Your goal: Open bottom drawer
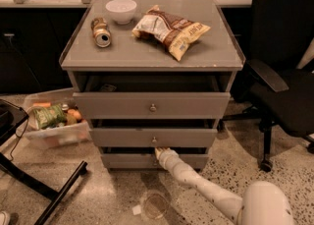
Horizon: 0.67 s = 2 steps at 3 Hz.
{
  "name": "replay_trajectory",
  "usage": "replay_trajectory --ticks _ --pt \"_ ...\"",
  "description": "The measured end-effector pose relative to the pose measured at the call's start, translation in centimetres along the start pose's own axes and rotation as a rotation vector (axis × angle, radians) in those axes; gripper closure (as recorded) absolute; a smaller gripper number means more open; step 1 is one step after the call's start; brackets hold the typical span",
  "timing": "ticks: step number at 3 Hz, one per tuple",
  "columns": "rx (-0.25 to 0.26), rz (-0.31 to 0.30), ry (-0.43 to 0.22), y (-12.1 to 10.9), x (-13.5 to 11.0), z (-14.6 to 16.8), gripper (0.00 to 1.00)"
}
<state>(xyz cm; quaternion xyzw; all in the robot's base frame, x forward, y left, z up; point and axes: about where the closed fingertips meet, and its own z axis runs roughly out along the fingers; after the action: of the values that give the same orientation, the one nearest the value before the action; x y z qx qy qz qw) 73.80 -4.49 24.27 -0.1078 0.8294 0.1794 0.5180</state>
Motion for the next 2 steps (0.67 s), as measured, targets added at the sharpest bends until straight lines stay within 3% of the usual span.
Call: replay_trajectory --ticks 2 --pt "-0.037 0.023 0.031 0.9 0.3 3.6 1.0"
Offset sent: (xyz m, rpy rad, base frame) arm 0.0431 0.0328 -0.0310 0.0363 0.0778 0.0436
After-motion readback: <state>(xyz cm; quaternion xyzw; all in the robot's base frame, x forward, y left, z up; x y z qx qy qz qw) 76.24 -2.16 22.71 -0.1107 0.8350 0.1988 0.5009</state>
